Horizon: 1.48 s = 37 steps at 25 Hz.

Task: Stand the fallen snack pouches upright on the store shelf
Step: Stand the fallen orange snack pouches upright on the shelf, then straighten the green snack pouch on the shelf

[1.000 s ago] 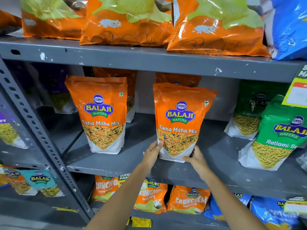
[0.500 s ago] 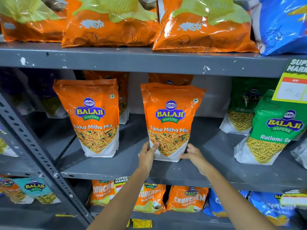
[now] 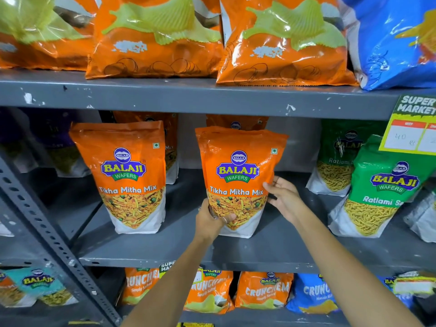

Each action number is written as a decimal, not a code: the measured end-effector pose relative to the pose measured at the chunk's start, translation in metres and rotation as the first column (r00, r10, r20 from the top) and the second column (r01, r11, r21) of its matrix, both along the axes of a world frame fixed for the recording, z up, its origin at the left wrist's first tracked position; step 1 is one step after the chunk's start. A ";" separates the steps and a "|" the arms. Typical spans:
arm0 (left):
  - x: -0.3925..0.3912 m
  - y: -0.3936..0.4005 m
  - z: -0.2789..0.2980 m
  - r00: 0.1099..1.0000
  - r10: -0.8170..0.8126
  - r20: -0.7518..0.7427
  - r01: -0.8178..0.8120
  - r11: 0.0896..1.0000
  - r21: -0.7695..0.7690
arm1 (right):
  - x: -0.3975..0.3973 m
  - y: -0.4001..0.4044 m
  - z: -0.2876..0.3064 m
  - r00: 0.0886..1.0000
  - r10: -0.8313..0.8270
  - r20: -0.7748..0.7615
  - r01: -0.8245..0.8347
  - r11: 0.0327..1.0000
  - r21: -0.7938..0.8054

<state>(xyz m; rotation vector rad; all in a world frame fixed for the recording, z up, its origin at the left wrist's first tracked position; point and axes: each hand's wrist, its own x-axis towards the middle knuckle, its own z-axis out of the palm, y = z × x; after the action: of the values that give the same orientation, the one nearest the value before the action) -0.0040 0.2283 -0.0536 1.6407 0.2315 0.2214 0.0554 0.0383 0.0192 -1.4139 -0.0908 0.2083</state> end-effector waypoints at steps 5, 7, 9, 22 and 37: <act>-0.001 0.000 0.002 1.000 0.027 -0.005 -0.028 1.000 -0.010 | 0.005 0.000 0.005 0.982 -0.182 0.043 0.175 0.976 0.129; -0.002 0.000 0.002 0.999 0.037 -0.006 -0.037 0.999 -0.001 | 0.001 0.004 -0.011 0.964 -0.263 -0.033 0.265 0.953 0.151; -0.003 -0.001 0.002 0.999 0.041 -0.012 -0.041 0.999 0.002 | -0.008 0.009 -0.036 0.958 -0.217 -0.188 0.234 0.970 0.071; -0.014 0.003 -0.001 0.995 0.103 0.011 -0.104 0.993 0.063 | -0.018 0.023 -0.072 0.919 -0.116 -0.377 0.172 0.978 0.119; 0.000 -0.152 0.020 0.914 0.112 0.389 -0.242 0.922 0.303 | -0.021 -0.172 -0.068 0.399 -0.833 0.384 0.899 0.438 0.015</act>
<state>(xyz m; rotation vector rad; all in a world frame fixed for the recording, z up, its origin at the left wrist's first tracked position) -0.0035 0.0768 -0.0331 1.8894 0.0576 0.7390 0.0348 -0.1339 -0.0490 -1.5025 0.4259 -0.9713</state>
